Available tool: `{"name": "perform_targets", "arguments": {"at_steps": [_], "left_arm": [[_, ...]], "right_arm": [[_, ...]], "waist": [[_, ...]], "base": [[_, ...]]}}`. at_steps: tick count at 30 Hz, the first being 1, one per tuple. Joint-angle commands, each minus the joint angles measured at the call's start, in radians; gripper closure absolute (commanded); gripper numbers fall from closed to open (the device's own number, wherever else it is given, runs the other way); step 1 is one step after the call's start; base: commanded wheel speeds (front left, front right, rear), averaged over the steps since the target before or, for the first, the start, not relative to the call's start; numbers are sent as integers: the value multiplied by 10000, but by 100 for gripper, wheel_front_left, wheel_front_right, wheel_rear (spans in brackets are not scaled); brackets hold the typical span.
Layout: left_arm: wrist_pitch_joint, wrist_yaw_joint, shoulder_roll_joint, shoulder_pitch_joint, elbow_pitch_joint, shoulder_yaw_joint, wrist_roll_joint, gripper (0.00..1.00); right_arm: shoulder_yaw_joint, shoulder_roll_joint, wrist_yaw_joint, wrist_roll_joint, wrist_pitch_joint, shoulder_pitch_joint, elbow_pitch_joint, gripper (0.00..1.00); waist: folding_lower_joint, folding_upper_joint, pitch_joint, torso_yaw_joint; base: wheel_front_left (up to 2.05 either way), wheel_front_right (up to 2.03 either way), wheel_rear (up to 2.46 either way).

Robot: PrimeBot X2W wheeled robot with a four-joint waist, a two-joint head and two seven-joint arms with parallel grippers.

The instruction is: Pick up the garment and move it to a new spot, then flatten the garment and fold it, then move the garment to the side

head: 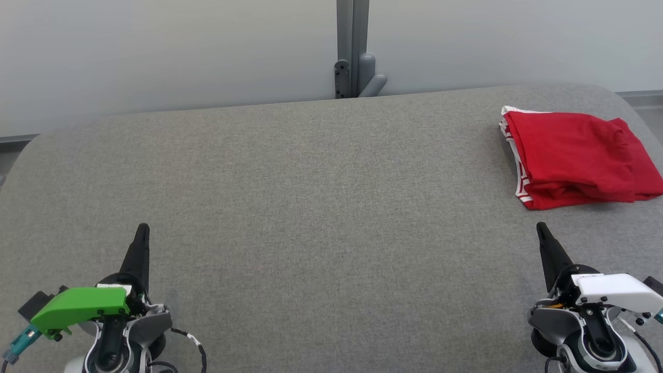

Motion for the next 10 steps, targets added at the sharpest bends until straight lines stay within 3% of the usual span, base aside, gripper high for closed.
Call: {"name": "perform_targets", "arguments": {"at_steps": [1, 10], "left_arm": [[72, -95, 30, -171, 26, 47, -223, 100], [112, -96, 30, -193, 40, 64, -321, 100]], "right_arm": [[-49, -70, 4, 189, 62, -125, 23, 100], [-63, -66, 4, 326, 85, -119, 31, 100]], "waist": [[0, 64, -2, -1], [0, 66, -8, -5]], "base": [[0, 0, 0], [0, 0, 0]]}}
